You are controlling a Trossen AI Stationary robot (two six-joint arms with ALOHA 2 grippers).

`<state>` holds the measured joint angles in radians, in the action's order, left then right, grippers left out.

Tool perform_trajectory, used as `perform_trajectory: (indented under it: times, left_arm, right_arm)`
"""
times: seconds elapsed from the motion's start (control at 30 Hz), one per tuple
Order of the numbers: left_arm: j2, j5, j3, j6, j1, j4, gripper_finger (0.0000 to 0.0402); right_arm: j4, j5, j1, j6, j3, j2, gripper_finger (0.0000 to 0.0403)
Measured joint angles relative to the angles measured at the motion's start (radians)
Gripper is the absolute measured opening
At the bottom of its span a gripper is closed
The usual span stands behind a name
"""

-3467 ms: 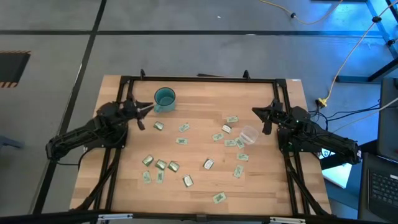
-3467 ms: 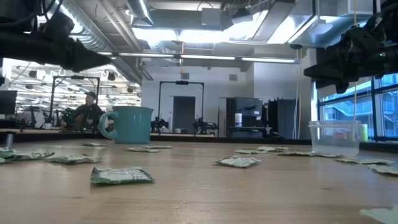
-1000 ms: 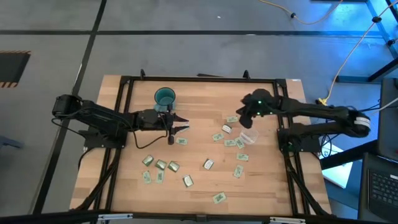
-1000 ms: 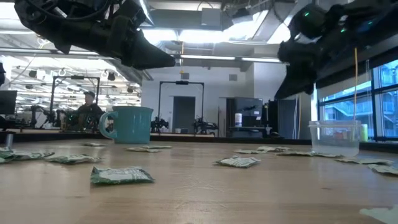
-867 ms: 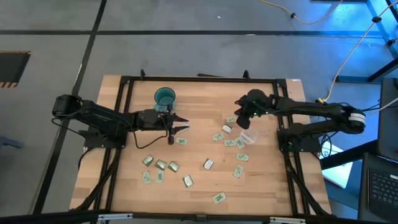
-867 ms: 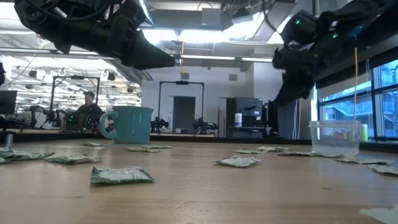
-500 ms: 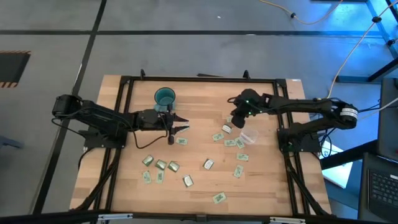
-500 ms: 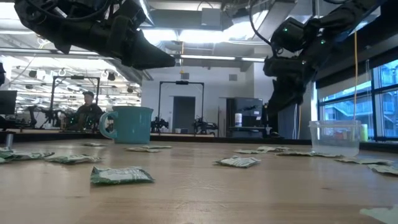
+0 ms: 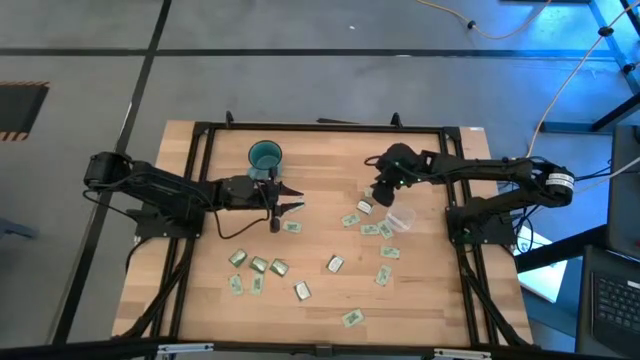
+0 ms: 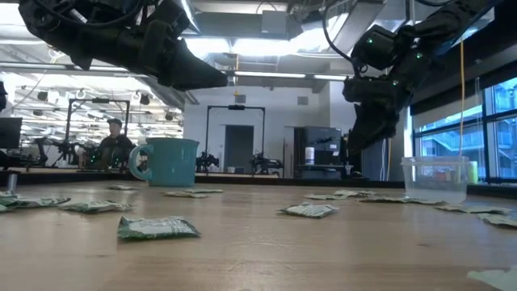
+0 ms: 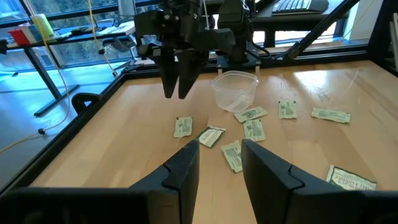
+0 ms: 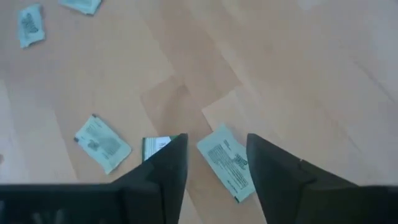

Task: Pick and place Stevia / Truvia into bins
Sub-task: Put the stevia packet into the transparent bin

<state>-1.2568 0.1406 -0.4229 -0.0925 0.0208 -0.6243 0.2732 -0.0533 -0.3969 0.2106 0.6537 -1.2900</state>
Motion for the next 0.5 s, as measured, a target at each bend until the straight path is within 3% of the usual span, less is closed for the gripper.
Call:
perform_trajectory:
  times: [0.13, 0.5]
  left_arm:
    - [0.000, 0.000, 0.000, 0.000, 0.000, 0.000, 0.0114]
    - [0.000, 0.000, 0.000, 0.000, 0.000, 0.000, 0.0114]
  right_arm:
    - [0.025, 0.068, 0.000, 0.024, 0.000, -0.019, 0.0156]
    - [0.015, 0.093, -0.009, 0.052, -0.001, -0.178, 0.0130]
